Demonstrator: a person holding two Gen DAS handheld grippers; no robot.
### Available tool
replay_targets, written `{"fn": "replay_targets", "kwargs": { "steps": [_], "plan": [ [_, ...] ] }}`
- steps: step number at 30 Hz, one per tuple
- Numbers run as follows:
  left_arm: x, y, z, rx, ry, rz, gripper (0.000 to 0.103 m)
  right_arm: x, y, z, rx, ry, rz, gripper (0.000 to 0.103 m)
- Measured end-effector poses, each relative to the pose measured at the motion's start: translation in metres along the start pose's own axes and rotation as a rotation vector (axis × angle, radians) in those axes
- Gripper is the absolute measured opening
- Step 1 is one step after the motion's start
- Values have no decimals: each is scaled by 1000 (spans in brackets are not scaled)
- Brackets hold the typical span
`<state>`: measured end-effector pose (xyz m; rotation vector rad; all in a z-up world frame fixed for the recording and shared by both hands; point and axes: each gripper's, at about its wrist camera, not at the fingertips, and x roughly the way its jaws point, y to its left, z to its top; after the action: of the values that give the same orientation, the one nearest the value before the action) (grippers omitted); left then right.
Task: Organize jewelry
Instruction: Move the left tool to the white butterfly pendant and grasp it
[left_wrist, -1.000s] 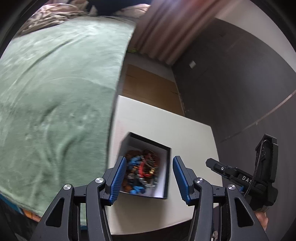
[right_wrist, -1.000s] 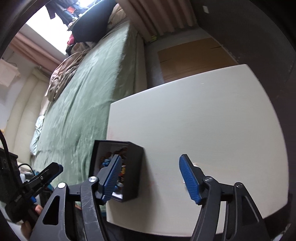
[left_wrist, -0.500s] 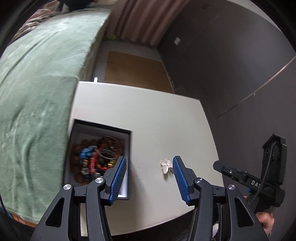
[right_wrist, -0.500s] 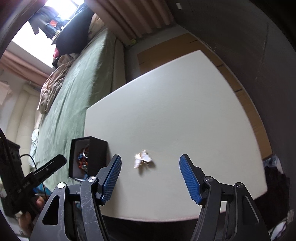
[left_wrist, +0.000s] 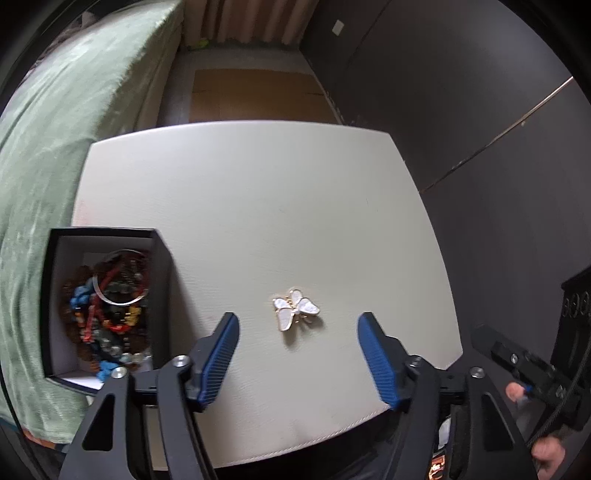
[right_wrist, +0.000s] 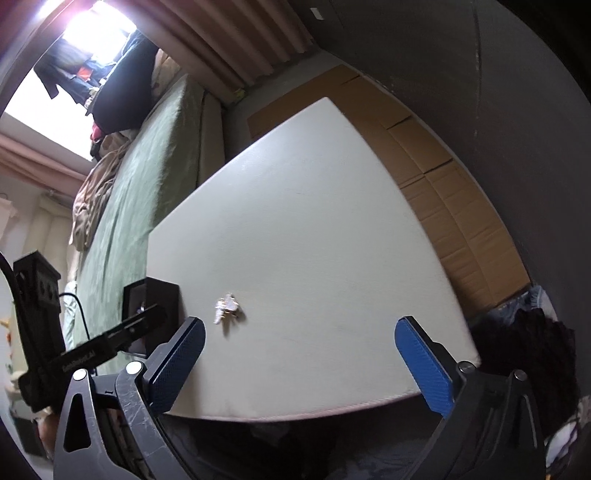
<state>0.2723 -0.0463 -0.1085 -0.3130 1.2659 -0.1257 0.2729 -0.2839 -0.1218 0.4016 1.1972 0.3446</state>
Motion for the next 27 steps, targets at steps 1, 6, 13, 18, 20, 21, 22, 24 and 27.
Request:
{"fn": "replay_targets", "kwargs": {
  "steps": [1, 6, 13, 18, 20, 21, 22, 24, 27],
  "plan": [
    [3, -1, 0, 3, 9, 4, 72, -1, -3, -1, 4, 0, 1, 103],
    [30, -12, 0, 33, 63, 73, 72, -5, -20, -1, 33, -19, -13, 103],
    [60, -21, 0, 51, 108, 149, 72, -15, -41, -2, 54, -57, -31, 103],
    [70, -21, 3, 9, 74, 210, 72, -17, -52, -3, 73, -66, -26, 103],
    [75, -21, 3, 0, 71, 226, 72, -18, -53, -4, 72, -73, -30, 103],
    [77, -21, 2, 1, 79, 229, 72, -19, -53, -5, 70, -78, -37, 103],
    [80, -21, 1, 7, 90, 231, 72, -19, -53, -6, 67, -84, -47, 103],
    [81, -23, -3, 15, 86, 243, 72, -19, -51, -6, 66, -87, -47, 103],
    [80, -25, -7, 28, 60, 277, 64, -15, -46, -6, 53, -77, -61, 103]
  ]
}}
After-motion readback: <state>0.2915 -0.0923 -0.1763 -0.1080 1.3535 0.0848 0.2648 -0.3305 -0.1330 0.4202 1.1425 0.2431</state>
